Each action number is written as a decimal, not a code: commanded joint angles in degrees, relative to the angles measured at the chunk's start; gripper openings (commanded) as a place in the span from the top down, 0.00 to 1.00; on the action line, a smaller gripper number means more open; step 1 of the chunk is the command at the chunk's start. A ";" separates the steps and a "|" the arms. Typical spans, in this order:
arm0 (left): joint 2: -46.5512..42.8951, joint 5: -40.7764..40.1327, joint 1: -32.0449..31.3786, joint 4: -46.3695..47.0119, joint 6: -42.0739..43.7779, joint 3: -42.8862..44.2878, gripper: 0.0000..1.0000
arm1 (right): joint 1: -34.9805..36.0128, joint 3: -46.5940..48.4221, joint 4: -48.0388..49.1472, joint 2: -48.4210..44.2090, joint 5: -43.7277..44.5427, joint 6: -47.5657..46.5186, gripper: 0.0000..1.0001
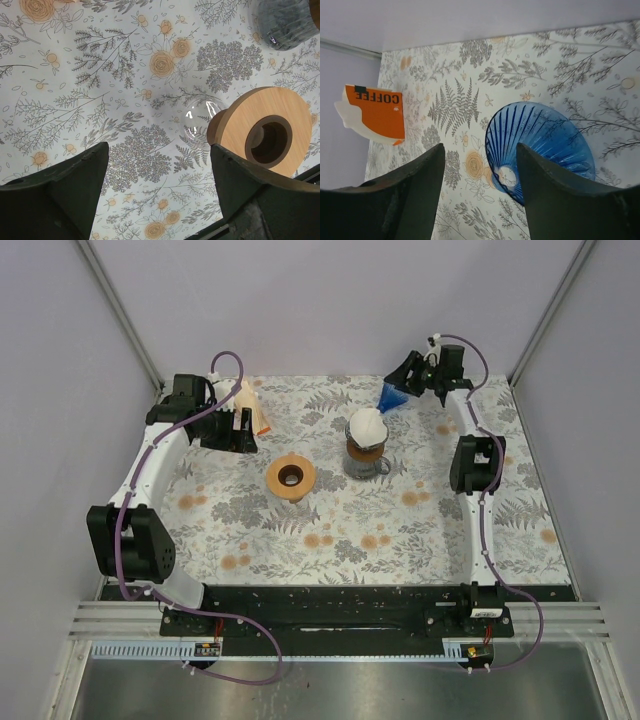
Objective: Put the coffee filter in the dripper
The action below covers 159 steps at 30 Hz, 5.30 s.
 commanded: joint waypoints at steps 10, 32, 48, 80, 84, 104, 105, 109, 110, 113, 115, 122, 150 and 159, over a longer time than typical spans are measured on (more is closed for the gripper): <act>-2.83 2.70 0.46 0.84 0.12 1.26 0.15 | 3.79 -5.89 -7.36 -8.19 4.39 -12.50 0.96; -8.89 2.00 2.39 -3.47 1.79 8.46 0.14 | 26.36 -44.93 -5.39 -64.11 7.83 -98.00 1.00; -13.29 2.44 6.70 -1.62 2.23 2.05 0.12 | 45.53 -27.33 -44.98 -49.17 14.32 -113.67 1.00; -13.02 5.87 8.37 -0.48 1.79 -0.41 0.12 | 50.81 -37.09 -35.84 -45.47 14.41 -110.68 0.43; -13.03 6.04 8.37 -0.48 1.70 -0.41 0.12 | 51.07 -36.74 -35.84 -46.61 14.76 -110.42 0.31; -14.08 17.28 8.19 -3.12 -5.84 2.49 0.19 | 51.08 -38.68 -11.76 -61.04 24.93 -51.84 0.05; -14.17 18.34 8.10 -3.03 -7.07 2.40 0.21 | 50.81 -38.15 -12.19 -60.07 28.00 -46.92 0.08; -14.69 19.75 6.18 -1.72 -12.26 -0.75 0.31 | 47.84 -38.41 -14.74 -57.43 32.69 -31.00 0.20; -15.04 19.41 5.30 -1.10 -13.14 -1.98 0.33 | 46.34 -39.02 -15.44 -57.08 31.91 -26.18 0.23; -15.05 18.18 1.79 1.01 -14.81 -4.80 0.36 | 43.17 -40.17 -17.46 -56.11 30.58 -17.89 0.30; -14.44 16.77 0.11 2.24 -15.52 -5.85 0.38 | 42.81 -41.40 -17.38 -55.67 30.76 -15.68 0.29; -10.66 15.80 -2.18 4.53 -18.16 -7.79 0.43 | 41.94 -43.95 -17.47 -52.86 26.81 -13.48 0.44; -2.22 12.55 -3.06 4.44 -18.68 -15.35 1.00 | 38.86 -51.42 -19.76 -45.21 20.48 -11.98 1.00; -2.48 12.99 -2.97 5.50 -19.30 -15.52 1.00 | 37.89 -55.11 -19.58 -43.63 21.09 -12.24 1.00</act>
